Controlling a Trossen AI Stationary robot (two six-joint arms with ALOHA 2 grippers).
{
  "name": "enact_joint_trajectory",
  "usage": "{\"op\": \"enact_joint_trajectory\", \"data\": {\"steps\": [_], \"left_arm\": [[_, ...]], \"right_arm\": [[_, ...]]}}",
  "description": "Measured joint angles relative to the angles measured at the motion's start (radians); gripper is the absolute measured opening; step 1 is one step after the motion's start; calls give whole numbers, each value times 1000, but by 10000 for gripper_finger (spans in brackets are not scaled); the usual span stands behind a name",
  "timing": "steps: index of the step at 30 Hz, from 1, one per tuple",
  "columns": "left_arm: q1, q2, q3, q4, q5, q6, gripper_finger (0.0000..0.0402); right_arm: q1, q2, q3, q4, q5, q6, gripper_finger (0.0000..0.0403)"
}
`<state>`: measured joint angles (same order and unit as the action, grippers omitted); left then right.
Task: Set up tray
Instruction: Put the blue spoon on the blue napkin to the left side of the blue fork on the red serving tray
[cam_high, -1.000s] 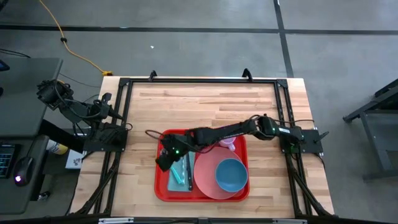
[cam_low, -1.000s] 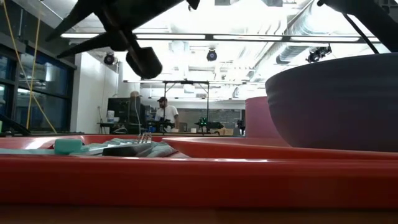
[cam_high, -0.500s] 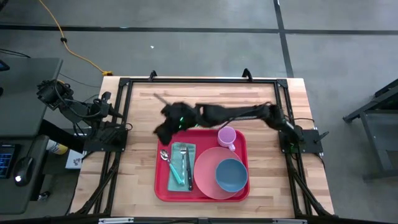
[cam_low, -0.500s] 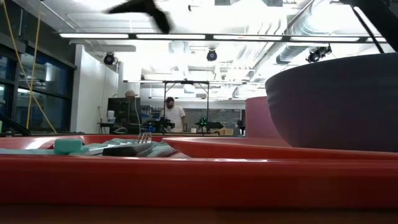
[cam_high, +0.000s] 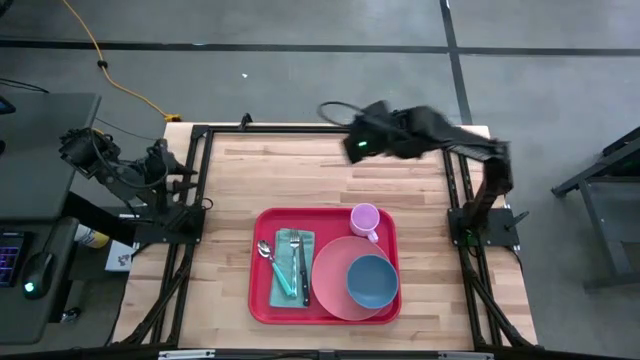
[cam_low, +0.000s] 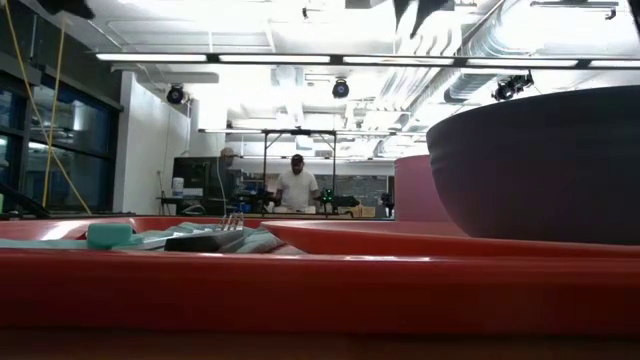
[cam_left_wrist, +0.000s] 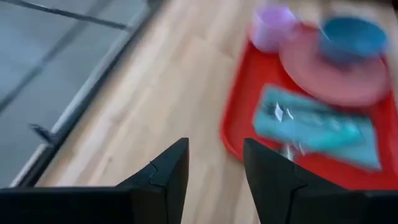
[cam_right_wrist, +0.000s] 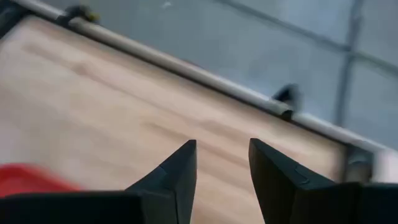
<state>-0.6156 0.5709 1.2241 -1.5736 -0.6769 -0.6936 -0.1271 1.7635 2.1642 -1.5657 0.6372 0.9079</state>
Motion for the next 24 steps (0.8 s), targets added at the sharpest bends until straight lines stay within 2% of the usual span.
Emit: {"op": "enact_joint_trajectory", "data": {"steps": [1,5,7,9,13,15,20,22,24], "left_arm": [[0,-4,-17,10,-38,-26,182],[0,-18,-116,2,-124,-163,182],[0,-18,-208,6,-112,-248,182],[0,-15,-306,49,-57,-370,182],[0,-10,-464,256,97,-537,182],[0,-2,-524,418,156,-587,182],[0,47,-644,859,166,-622,182],[0,87,-678,944,164,-640,182],[0,137,-697,945,181,-725,182]], "right_arm": [[-15,-18,-7,-15,20,-12,124],[-89,-156,-97,75,69,-238,124],[-138,-216,-139,38,65,-302,124],[-184,-280,-184,18,68,-363,124],[-252,-403,-275,52,71,-481,124],[-277,-452,-317,89,64,-555,124],[-311,-547,-416,193,27,-674,124],[-313,-577,-457,229,19,-704,124],[-313,-599,-497,262,10,-724,124]]}}
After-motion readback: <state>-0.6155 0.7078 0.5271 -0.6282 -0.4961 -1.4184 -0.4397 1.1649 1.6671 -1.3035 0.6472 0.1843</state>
